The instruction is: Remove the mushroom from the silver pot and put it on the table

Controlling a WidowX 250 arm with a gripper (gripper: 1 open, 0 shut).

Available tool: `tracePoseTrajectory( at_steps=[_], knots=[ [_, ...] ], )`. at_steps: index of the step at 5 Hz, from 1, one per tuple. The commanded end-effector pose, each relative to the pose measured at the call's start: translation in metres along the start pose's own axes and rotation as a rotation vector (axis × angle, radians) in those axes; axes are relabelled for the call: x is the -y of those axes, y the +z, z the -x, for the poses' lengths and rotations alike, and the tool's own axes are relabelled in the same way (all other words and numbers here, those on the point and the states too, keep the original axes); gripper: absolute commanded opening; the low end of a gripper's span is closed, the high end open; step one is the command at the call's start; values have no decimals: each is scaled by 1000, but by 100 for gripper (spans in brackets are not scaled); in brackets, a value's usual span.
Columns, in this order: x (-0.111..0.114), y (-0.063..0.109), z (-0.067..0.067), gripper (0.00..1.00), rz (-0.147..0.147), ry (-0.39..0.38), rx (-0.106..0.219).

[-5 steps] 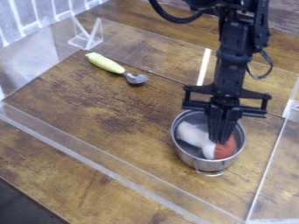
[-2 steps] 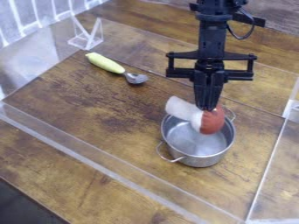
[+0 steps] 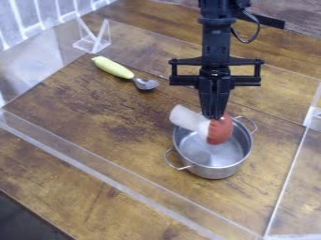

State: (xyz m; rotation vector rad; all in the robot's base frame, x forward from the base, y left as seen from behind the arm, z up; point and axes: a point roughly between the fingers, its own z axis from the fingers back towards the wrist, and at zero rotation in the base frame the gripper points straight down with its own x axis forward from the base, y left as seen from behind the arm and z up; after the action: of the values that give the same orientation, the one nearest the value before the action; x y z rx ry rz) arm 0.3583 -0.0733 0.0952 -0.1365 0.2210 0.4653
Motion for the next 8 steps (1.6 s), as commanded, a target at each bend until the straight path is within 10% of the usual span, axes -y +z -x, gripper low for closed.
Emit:
tracePoseTrajectory(
  at_steps=[1, 3, 8],
  knots=[
    [14, 26, 0, 0, 57, 13, 51],
    [12, 38, -14, 0, 40, -67, 11],
    [11, 35, -1, 0, 66, 32, -53]
  ],
)
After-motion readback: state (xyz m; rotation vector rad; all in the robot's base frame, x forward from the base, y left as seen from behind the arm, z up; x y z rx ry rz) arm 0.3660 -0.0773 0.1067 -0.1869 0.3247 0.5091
